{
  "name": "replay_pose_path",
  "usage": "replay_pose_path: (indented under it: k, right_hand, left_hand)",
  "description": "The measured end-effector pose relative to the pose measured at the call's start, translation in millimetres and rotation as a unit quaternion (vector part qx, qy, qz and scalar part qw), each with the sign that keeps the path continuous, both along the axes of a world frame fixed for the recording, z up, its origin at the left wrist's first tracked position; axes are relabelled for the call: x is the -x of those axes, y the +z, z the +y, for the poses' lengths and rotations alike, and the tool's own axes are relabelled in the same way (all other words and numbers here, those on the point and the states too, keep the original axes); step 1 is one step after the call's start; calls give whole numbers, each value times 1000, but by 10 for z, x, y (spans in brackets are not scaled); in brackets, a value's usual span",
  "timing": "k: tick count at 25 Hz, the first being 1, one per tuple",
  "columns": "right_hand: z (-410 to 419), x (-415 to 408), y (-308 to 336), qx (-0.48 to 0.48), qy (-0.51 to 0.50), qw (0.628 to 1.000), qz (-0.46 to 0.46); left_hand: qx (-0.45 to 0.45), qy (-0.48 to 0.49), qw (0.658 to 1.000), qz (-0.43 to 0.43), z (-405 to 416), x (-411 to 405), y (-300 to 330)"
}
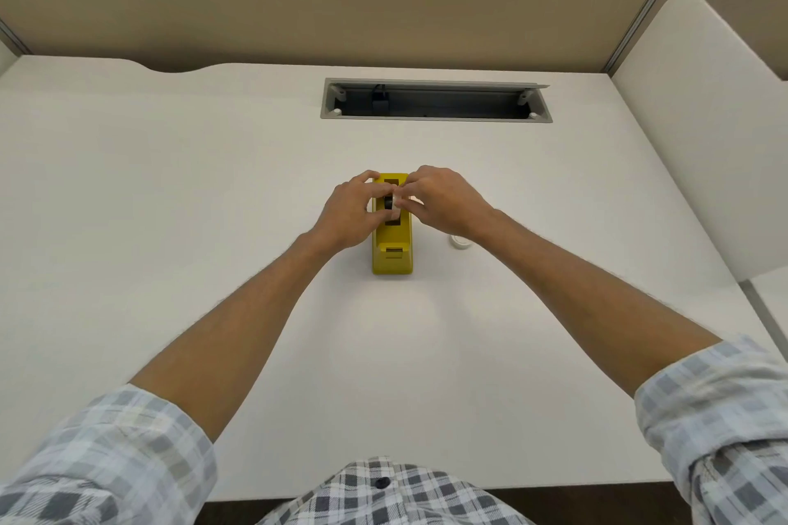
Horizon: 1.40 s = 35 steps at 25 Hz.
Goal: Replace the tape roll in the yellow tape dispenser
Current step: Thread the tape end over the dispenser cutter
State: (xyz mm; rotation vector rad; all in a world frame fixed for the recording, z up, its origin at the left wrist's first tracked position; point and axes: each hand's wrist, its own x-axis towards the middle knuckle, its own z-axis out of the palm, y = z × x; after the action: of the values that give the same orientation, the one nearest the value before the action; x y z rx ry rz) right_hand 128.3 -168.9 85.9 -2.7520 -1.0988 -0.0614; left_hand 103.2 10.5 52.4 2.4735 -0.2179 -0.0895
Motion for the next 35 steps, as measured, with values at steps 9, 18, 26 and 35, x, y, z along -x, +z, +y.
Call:
replay_pose_path:
  k: [9,18,26,35]
  right_hand:
    - [-23,34,-31,18,31,999,-32]
    - [-16,-27,-7,29,30,999,-27]
    - [-20,-37,-25,16,31,999,-22]
    - [2,-14,-41,12,26,999,-24]
  left_hand:
    - [-6,3,1000,2,0,-26,-46]
    - [-7,3,1000,-1,12,-34,-62]
    - [-16,5,1000,1,5,-32,-57]
    - [-17,4,1000,0,-3,-35,-41]
